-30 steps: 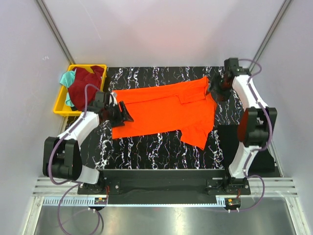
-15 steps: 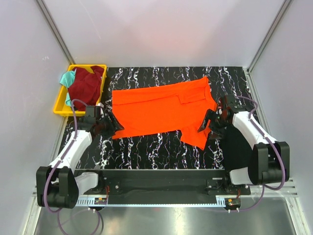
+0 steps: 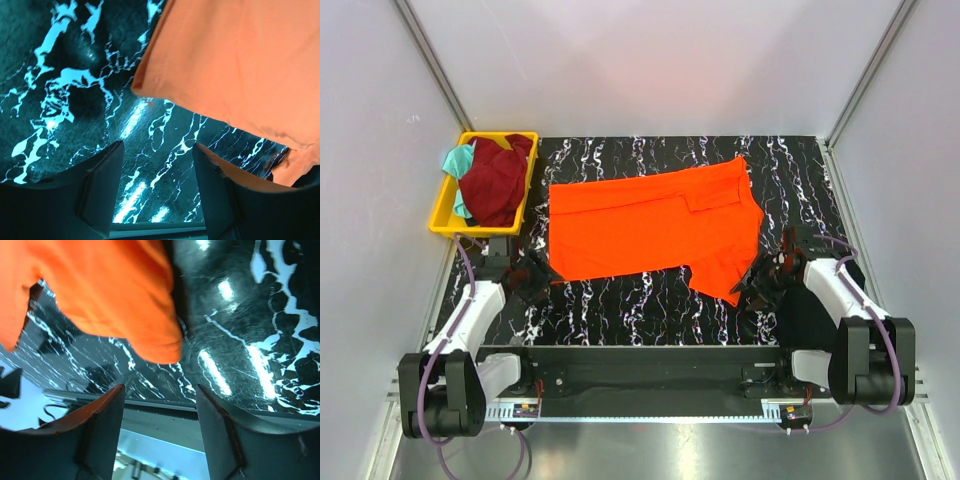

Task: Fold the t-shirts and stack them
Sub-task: Fold the tshirt

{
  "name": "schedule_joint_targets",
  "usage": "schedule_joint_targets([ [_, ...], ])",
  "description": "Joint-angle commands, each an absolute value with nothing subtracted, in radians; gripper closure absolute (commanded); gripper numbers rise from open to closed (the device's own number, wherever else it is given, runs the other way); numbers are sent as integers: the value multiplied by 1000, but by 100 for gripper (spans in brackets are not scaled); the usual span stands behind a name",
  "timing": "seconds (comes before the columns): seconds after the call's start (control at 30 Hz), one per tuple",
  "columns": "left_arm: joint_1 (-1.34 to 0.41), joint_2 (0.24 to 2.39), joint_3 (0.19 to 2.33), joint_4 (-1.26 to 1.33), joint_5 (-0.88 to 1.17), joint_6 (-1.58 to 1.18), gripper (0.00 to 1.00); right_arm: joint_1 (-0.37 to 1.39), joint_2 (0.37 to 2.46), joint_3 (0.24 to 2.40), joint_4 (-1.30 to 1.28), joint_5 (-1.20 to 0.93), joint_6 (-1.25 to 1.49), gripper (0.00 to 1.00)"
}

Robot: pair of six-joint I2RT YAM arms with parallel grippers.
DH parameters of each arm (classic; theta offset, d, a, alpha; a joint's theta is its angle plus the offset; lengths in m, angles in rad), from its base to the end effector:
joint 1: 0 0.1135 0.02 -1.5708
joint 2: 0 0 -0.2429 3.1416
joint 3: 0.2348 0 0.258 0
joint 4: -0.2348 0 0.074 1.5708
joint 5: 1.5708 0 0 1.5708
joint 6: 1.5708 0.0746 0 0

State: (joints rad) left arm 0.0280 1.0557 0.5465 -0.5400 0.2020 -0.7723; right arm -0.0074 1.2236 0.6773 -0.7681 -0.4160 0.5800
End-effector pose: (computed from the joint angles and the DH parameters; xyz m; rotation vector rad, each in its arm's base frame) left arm 0.2223 -0.0087 0.1274 -0.9779 2.4983 -0.5135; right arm 0.2192 0.0285 0.1252 0.7729 2.8311 0.7007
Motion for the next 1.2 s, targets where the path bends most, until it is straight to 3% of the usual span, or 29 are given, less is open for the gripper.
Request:
schedule_joint_targets([
  [0.0,37,1035,540,-514,175,-822,38,-25,1253,646,-700,-477,643,34],
  [0.37,87,1146,595,-479,123,-807,42,-35,1187,597,-695,-460,679,37],
  [0.83,94,1304,586,-314,176,-839,48,-43,1282,617,-667,-453,669,37],
  [1.17,94,1302,566,-321,173,-848,60,-43,1357,615,-621,-468,693,38],
])
